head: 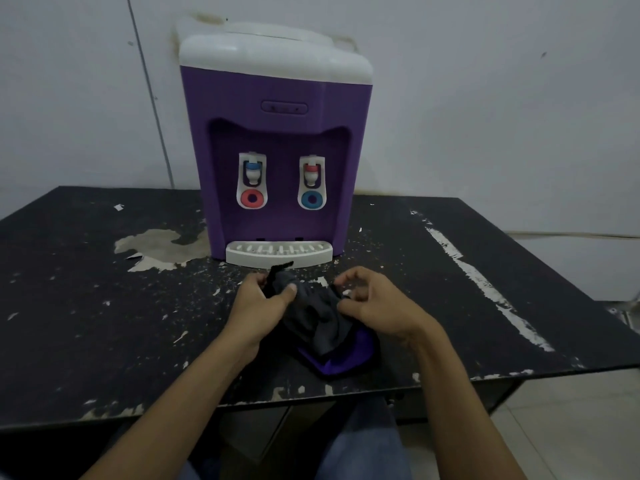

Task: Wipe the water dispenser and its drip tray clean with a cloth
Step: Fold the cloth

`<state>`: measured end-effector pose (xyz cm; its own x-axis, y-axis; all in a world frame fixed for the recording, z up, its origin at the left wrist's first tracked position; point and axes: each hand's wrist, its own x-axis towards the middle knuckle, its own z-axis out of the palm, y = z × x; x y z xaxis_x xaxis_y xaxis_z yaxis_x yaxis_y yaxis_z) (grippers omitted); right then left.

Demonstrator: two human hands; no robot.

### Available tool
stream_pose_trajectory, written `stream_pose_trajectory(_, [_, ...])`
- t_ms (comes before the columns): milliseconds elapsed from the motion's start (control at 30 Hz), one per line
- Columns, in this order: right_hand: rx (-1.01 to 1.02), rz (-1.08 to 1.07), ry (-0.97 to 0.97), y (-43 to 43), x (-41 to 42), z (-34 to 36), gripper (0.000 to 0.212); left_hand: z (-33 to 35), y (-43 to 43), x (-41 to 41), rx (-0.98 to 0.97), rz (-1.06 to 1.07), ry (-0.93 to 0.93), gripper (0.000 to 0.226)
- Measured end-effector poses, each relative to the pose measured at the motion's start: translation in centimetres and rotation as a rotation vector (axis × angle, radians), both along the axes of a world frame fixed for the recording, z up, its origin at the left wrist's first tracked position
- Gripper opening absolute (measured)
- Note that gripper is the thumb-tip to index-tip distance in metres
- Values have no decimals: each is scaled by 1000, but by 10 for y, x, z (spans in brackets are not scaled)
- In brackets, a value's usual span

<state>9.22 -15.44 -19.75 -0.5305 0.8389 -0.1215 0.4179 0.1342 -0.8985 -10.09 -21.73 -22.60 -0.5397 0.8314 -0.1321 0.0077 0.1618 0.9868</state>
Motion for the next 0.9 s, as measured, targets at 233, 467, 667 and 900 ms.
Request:
stream_pose_trajectory(233, [-181,25,-149,-25,15,12,39,6,2,-1,182,-91,-603,25])
stream_pose_trajectory(467, [-88,26,-25,-16,14,7,24,28,10,-2,335,-207,-655,31])
stream_pose_trajectory(667, [-225,-319,212,-4,14,-18,23,54,10,-8,446,-384,62,20])
stream_pose_trajectory(900, [-449,-480,620,2,8,-5,22,45,-1,21,371,-936,569,26])
